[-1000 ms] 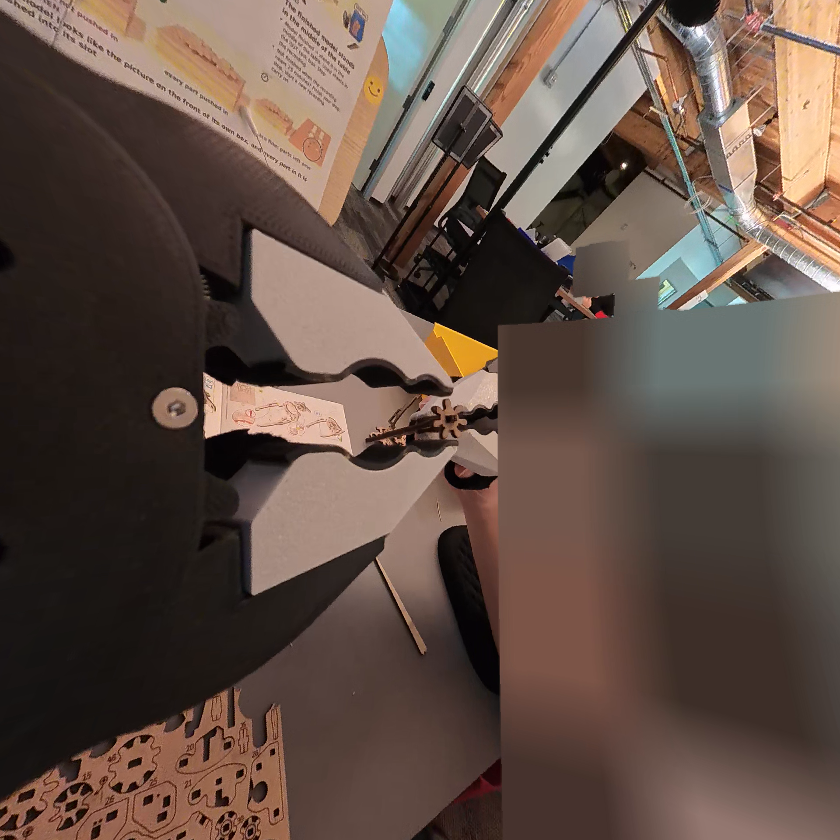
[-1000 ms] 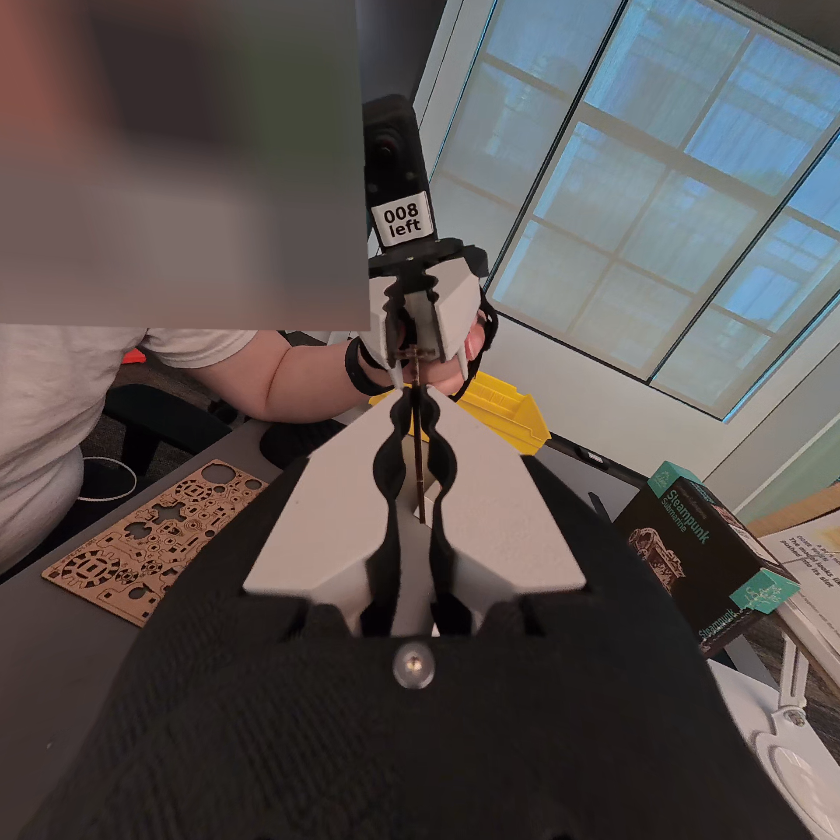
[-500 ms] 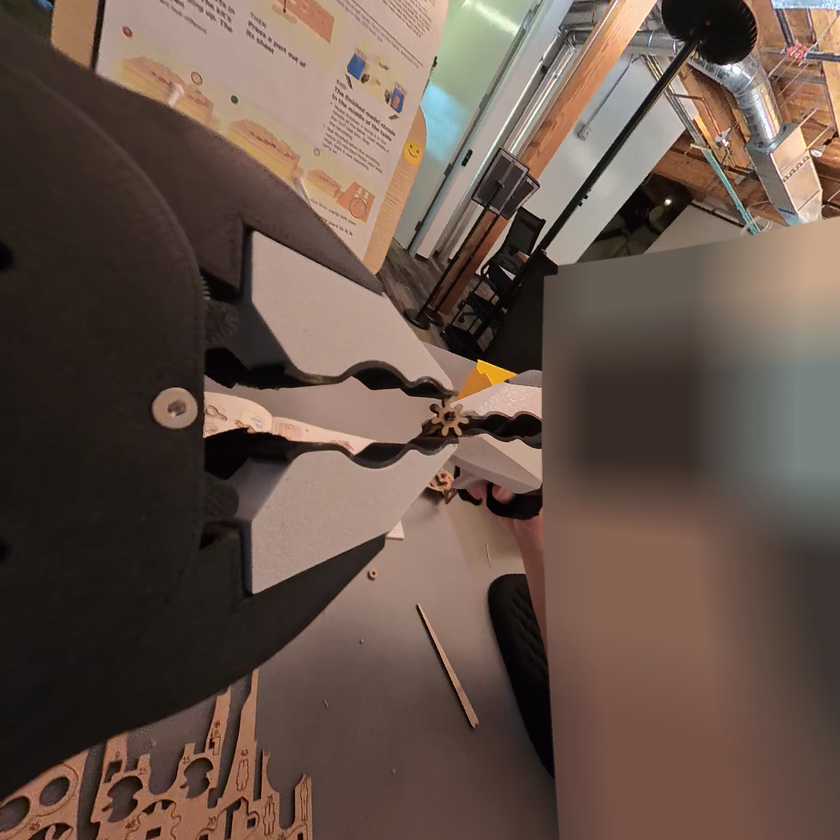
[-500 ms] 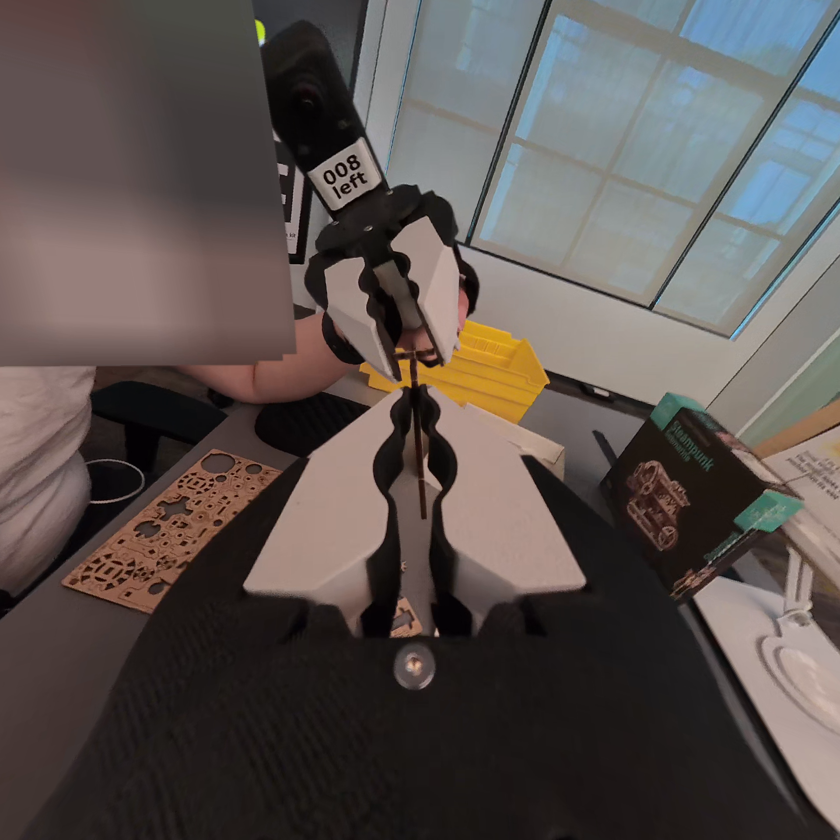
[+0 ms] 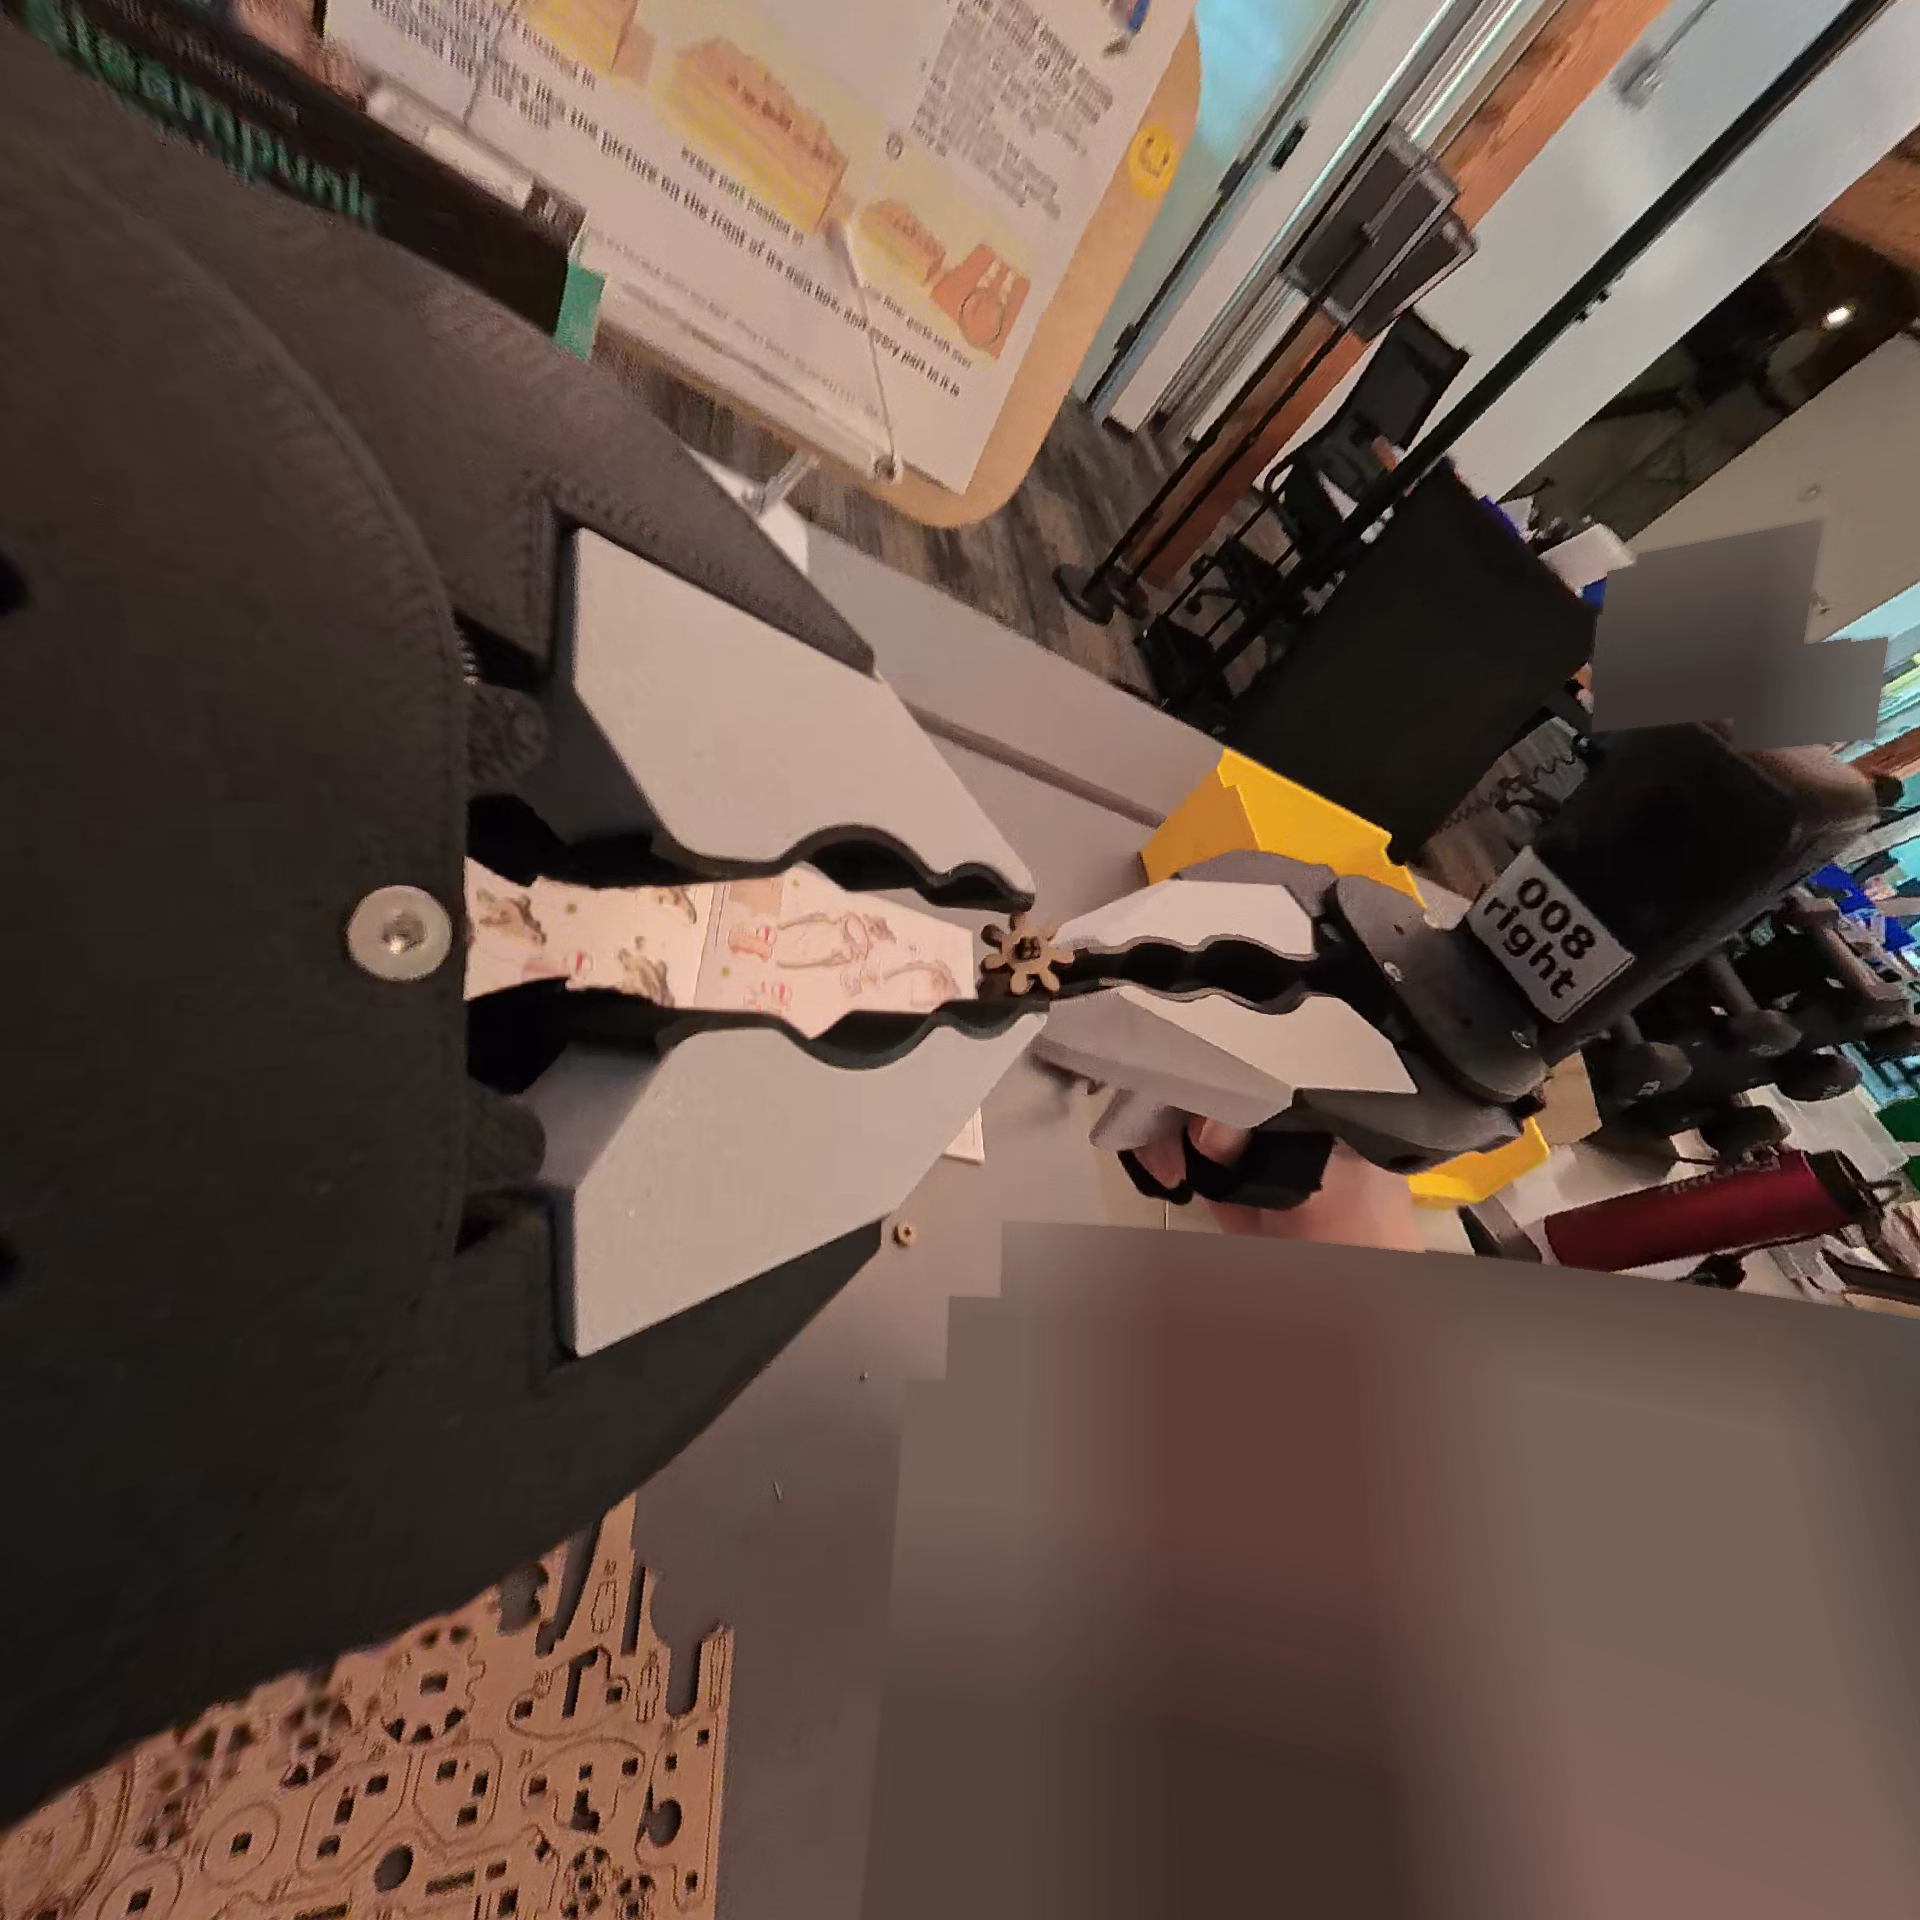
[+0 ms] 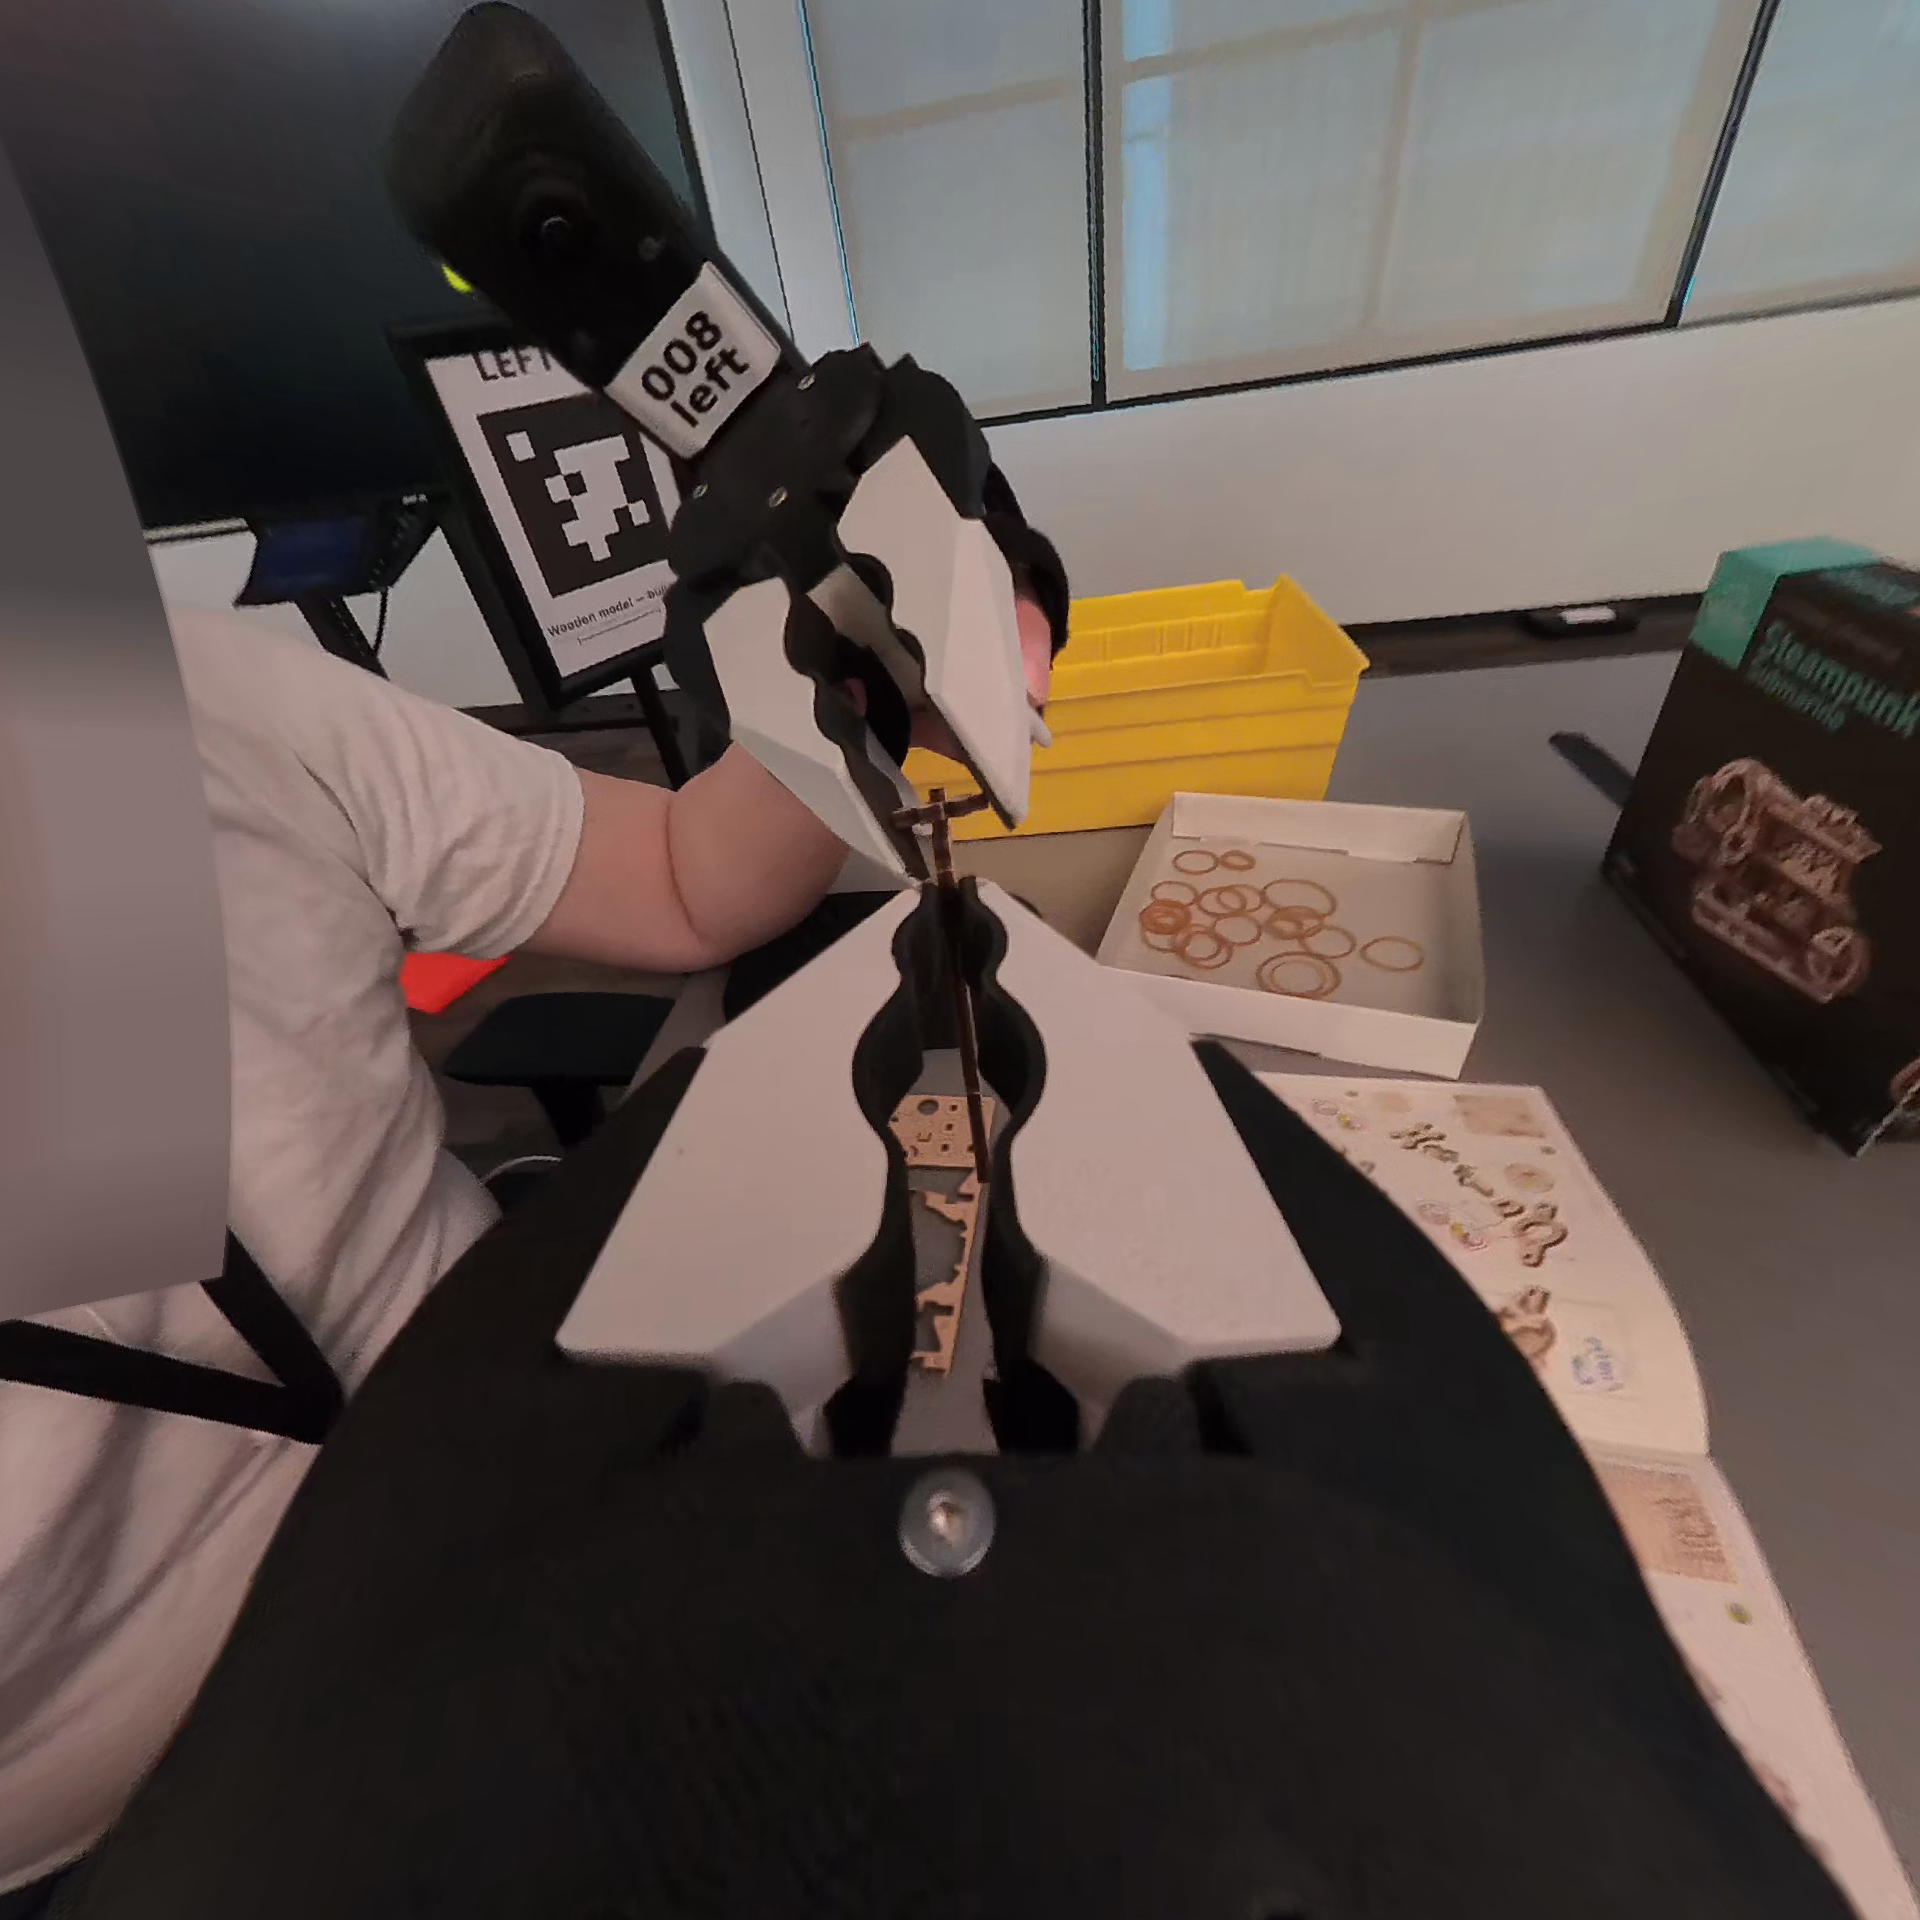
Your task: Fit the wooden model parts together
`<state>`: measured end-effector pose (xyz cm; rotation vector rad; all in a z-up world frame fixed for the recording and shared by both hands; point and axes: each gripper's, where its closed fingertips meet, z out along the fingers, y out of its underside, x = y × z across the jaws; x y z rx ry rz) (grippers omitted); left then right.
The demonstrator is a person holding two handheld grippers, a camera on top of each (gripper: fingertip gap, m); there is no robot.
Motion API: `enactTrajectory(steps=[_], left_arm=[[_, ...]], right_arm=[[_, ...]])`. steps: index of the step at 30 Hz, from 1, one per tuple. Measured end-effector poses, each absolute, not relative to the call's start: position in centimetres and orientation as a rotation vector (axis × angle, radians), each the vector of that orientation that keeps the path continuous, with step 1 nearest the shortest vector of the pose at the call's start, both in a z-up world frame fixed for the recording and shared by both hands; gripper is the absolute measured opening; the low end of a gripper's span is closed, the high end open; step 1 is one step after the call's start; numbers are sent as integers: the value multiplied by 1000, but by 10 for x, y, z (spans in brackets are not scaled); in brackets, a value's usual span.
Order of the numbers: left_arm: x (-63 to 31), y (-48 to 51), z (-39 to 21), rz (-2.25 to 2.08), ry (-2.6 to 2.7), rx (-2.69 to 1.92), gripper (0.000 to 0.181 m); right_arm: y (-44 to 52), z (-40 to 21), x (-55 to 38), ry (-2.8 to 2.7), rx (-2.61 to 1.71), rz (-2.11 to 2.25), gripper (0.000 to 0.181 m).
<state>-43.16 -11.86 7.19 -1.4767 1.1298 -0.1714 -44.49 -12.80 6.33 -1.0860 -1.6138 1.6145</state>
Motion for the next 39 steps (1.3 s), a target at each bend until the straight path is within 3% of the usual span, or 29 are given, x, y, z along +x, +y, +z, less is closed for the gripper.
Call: enactTrajectory(steps=[6,18,28,39], left_arm=[[-440,-119,85,-472,999,-1512,22],[-445,-108,80,-848,833,-1581,3],[-441,-105,64,-844,868,-1636,0],[-449,-89,73,-852,702,-1605,0]], right_arm=[[-124,64,-447,-1540,-1235,1784,1],[-119,53,-451,-1537,-1343,1789,1],[-118,45,-452,-1556,-1419,1785,1],[-105,58,-455,-1307,-1442,2078,1]])
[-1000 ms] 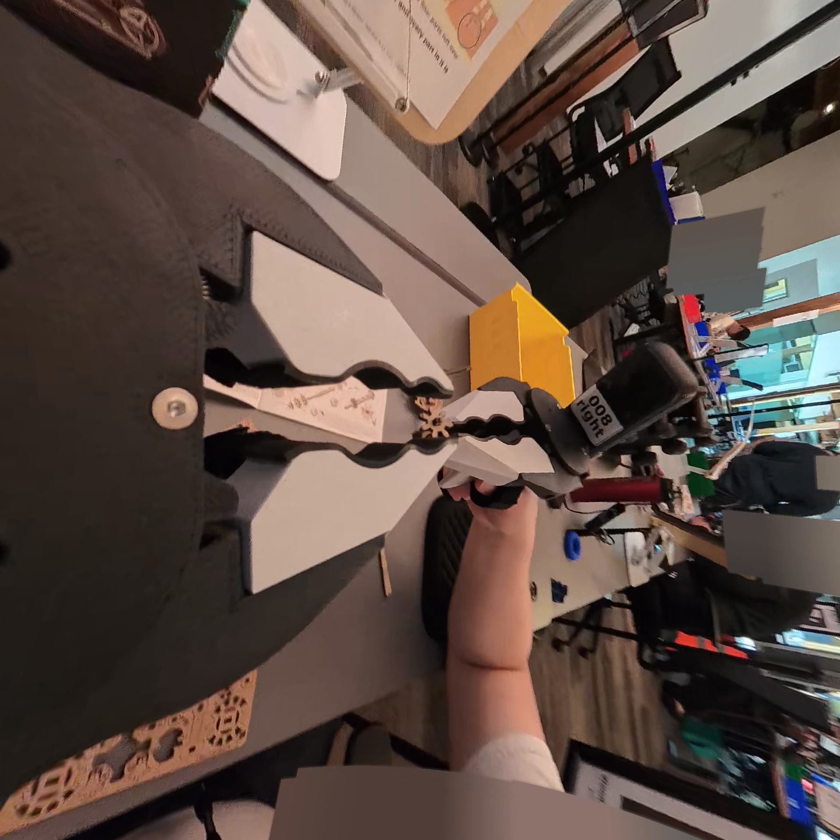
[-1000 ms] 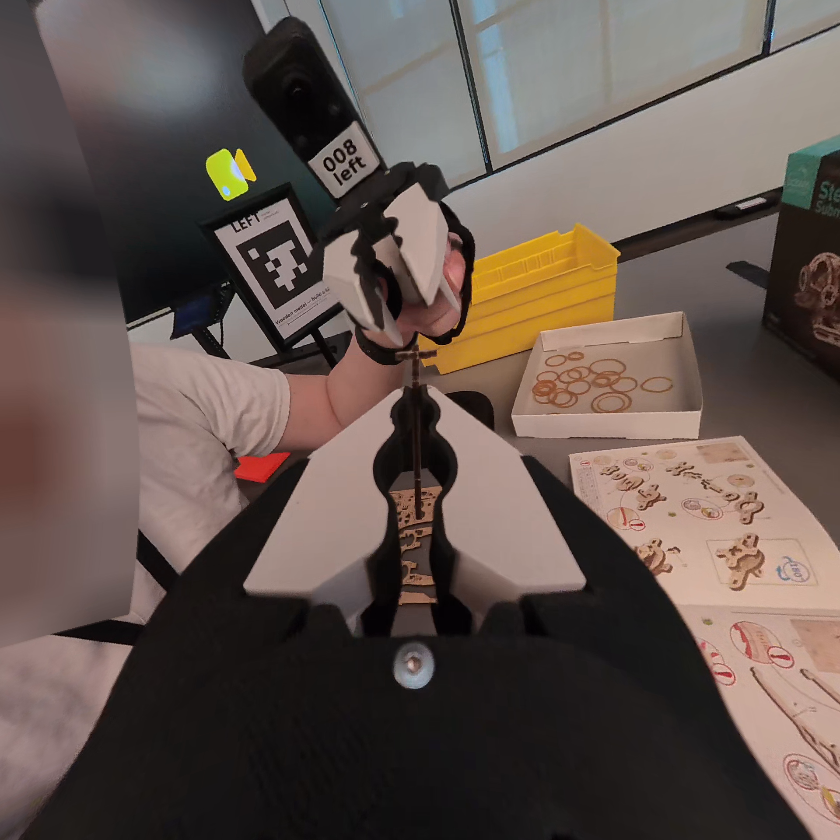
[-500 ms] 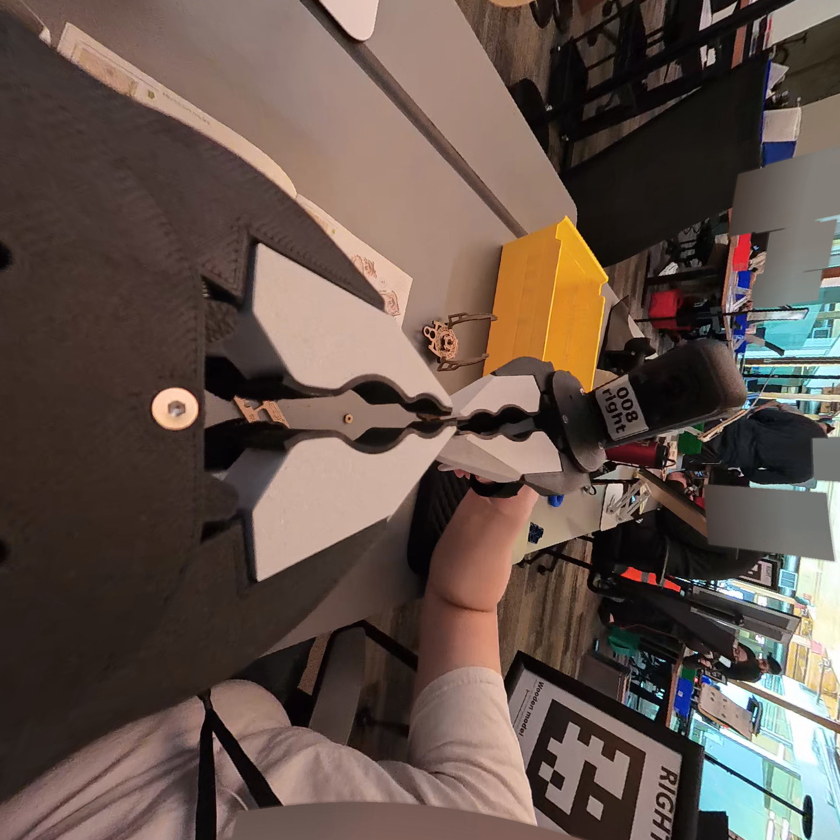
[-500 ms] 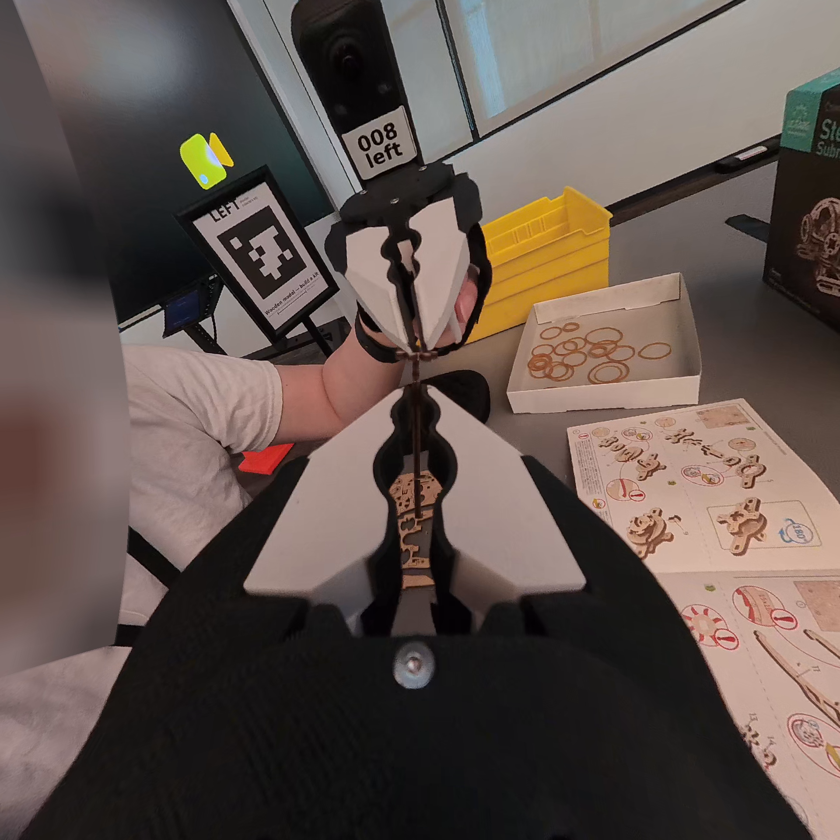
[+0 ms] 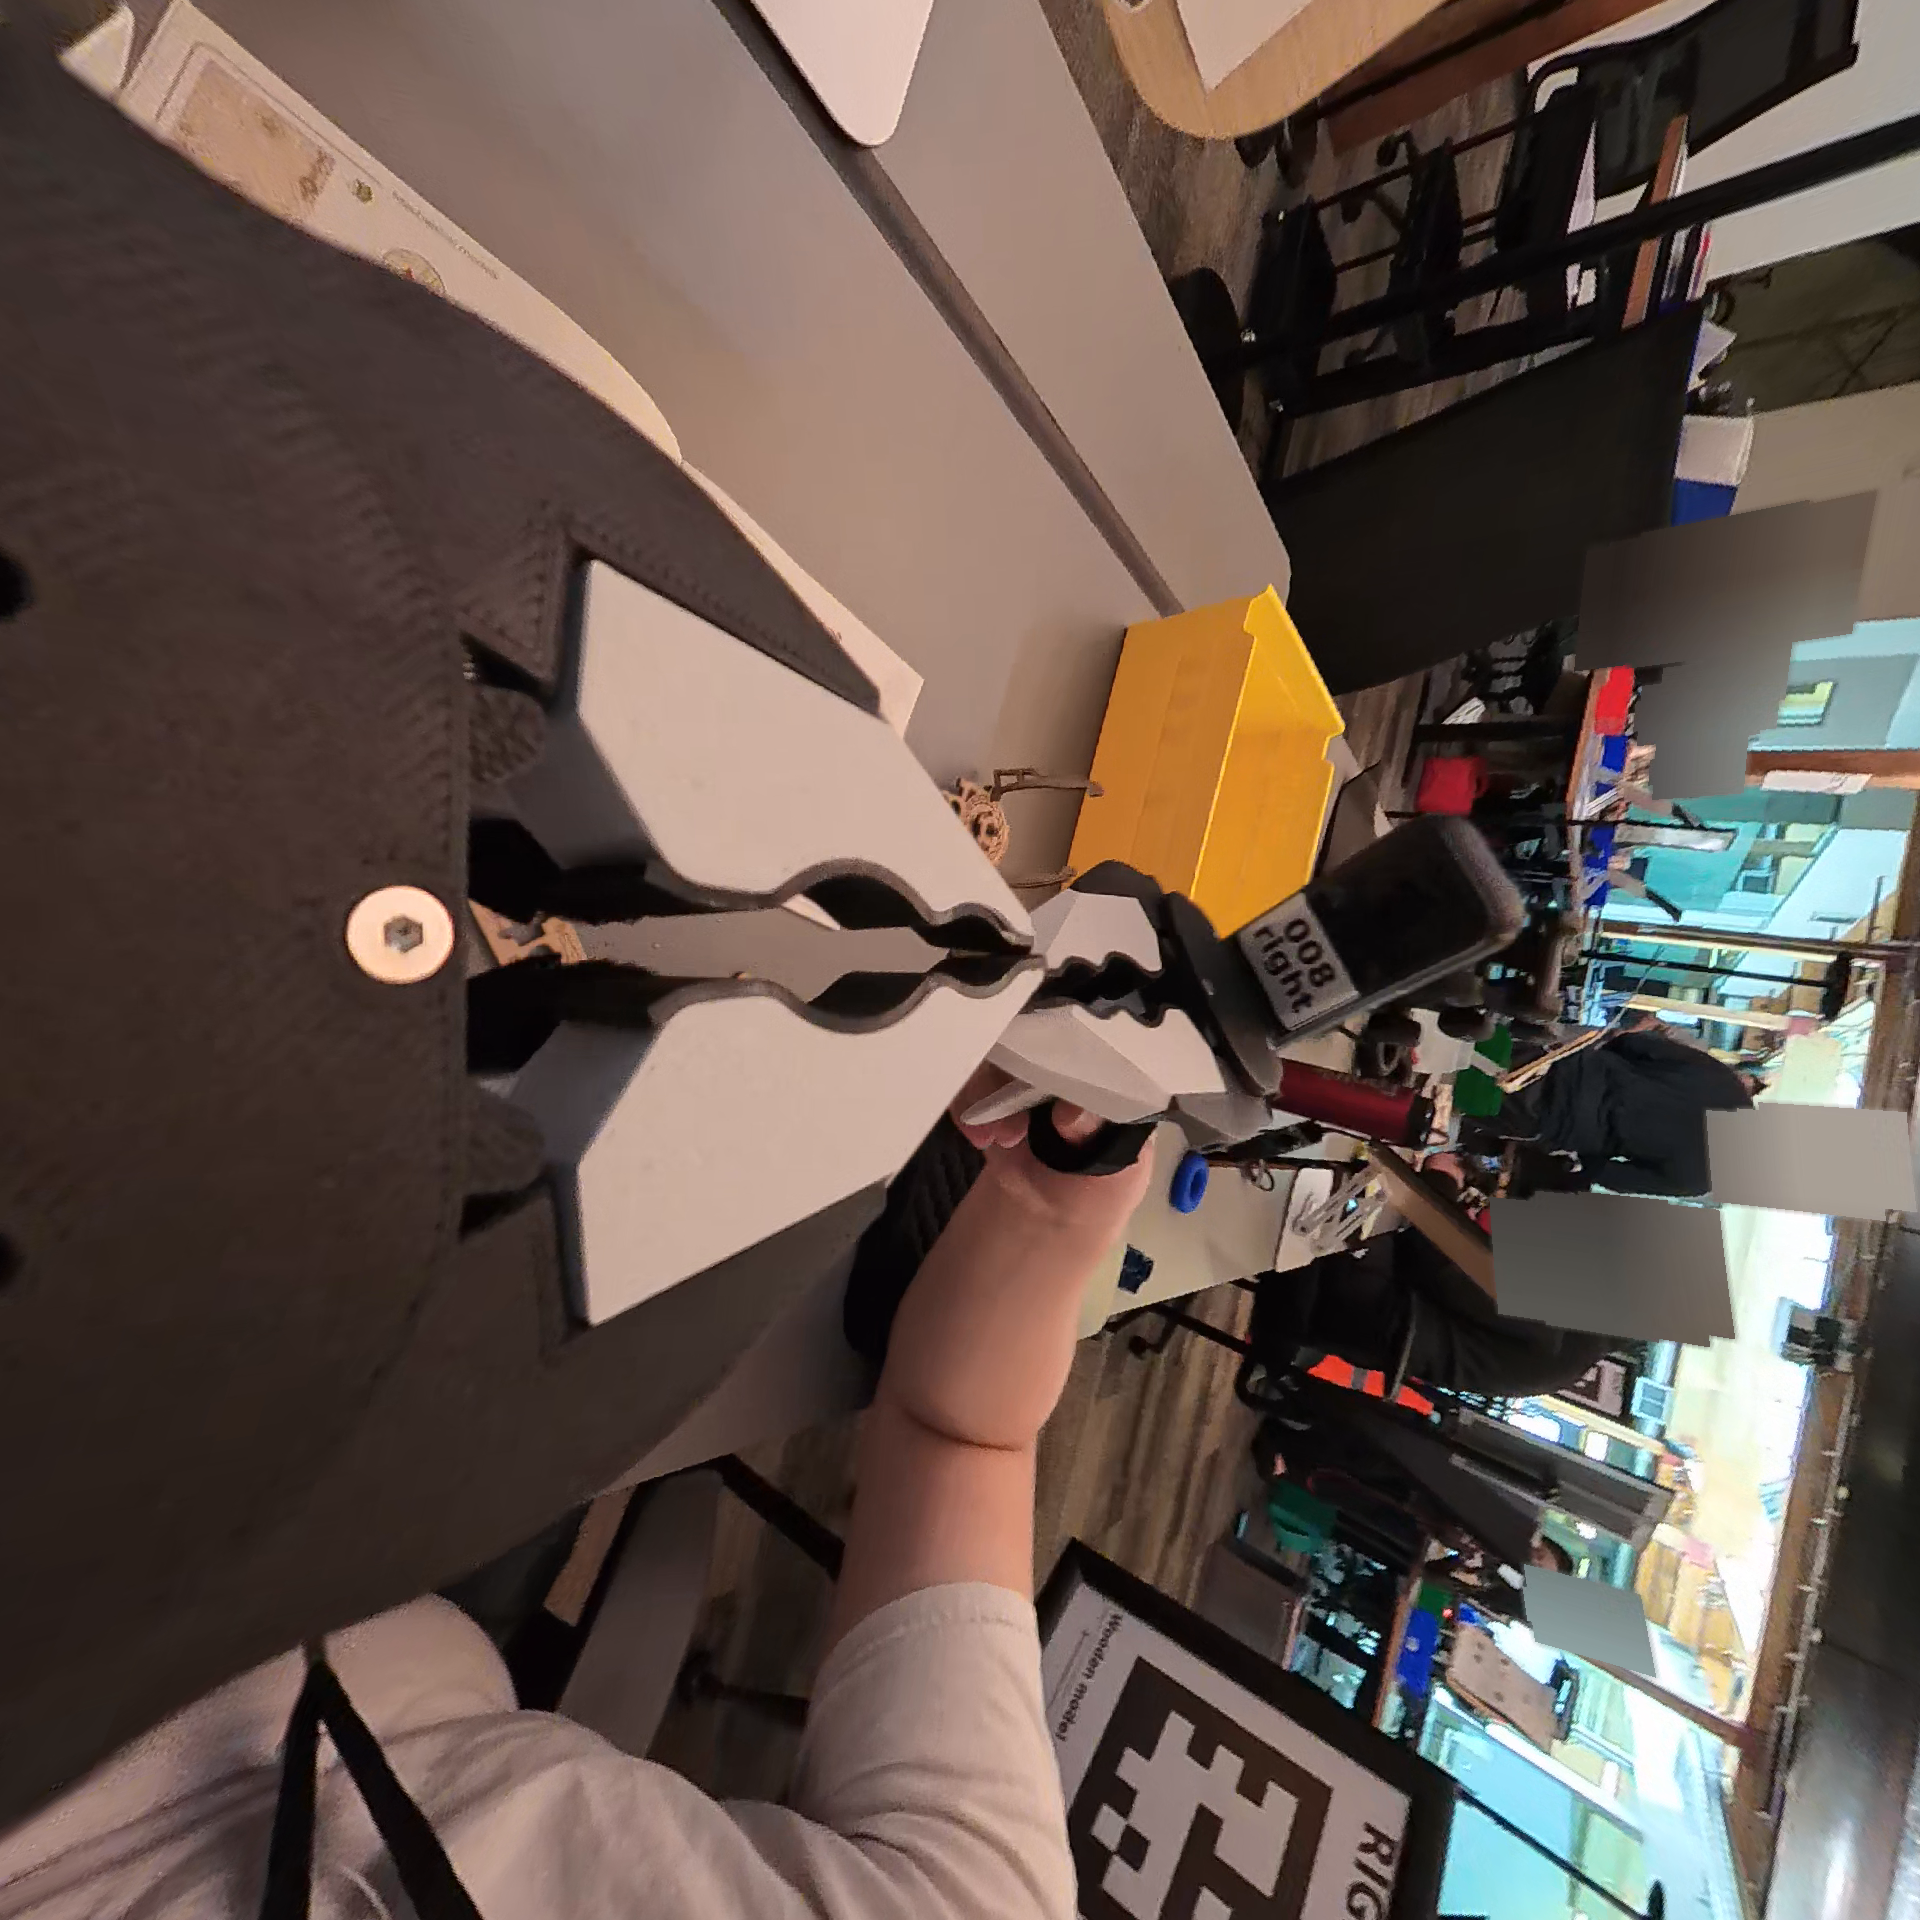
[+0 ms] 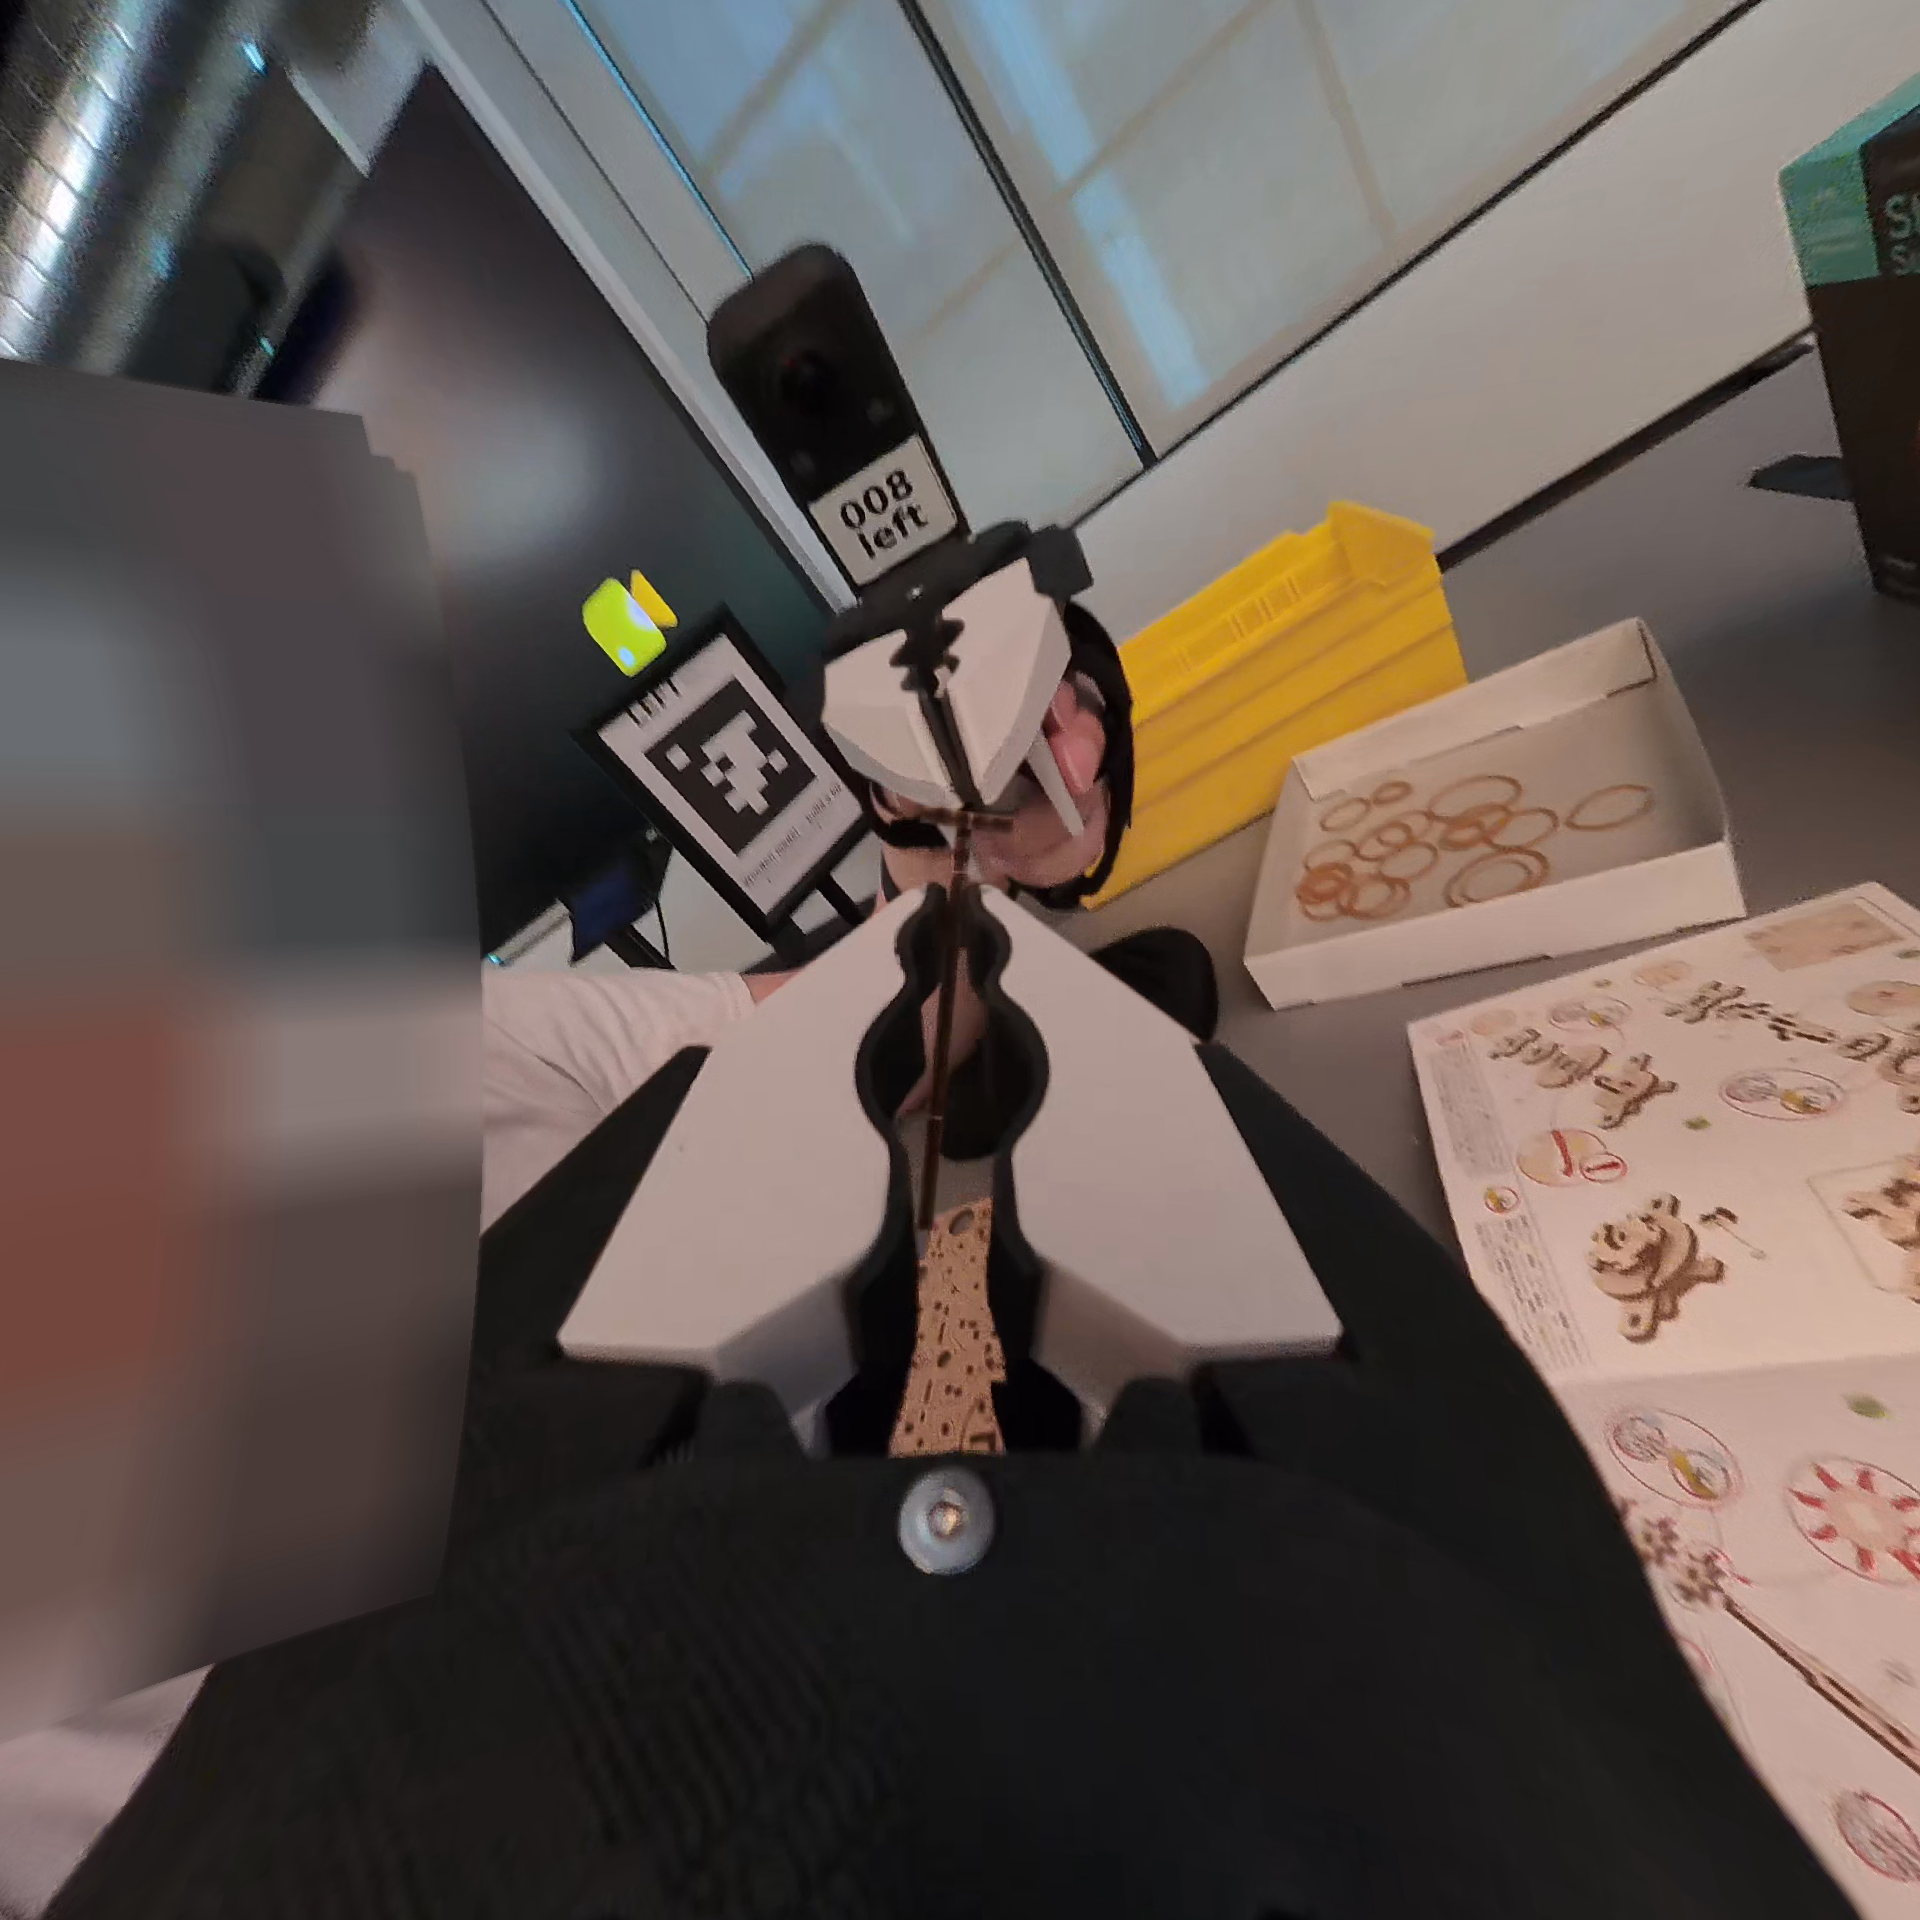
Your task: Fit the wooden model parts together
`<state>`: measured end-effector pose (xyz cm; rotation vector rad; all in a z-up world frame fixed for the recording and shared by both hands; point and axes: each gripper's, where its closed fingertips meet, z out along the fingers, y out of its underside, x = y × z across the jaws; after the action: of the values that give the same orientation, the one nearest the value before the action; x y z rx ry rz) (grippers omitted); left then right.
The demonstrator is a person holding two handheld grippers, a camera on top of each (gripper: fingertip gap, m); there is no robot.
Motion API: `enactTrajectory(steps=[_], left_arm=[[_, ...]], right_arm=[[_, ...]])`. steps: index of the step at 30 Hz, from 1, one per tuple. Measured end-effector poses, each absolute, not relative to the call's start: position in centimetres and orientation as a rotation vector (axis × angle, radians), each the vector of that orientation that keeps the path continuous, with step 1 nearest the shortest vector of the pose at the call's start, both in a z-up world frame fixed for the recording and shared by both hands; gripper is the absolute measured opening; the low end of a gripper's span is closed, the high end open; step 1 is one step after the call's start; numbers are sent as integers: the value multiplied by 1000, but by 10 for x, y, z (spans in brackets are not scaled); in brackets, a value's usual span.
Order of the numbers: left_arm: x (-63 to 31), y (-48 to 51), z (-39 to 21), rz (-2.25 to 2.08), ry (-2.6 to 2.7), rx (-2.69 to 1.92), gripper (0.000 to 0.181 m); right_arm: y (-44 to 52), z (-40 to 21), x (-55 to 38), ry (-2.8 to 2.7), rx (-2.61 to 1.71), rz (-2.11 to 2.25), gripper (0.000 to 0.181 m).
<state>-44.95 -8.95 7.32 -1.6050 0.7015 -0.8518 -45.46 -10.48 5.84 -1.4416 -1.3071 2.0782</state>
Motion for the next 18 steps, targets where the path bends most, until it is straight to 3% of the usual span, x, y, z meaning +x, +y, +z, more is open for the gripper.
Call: enactTrajectory(steps=[18], left_arm=[[-447,-80,78,-880,567,-1537,0]], right_arm=[[-94,66,-457,-1087,-1434,2194,0]])
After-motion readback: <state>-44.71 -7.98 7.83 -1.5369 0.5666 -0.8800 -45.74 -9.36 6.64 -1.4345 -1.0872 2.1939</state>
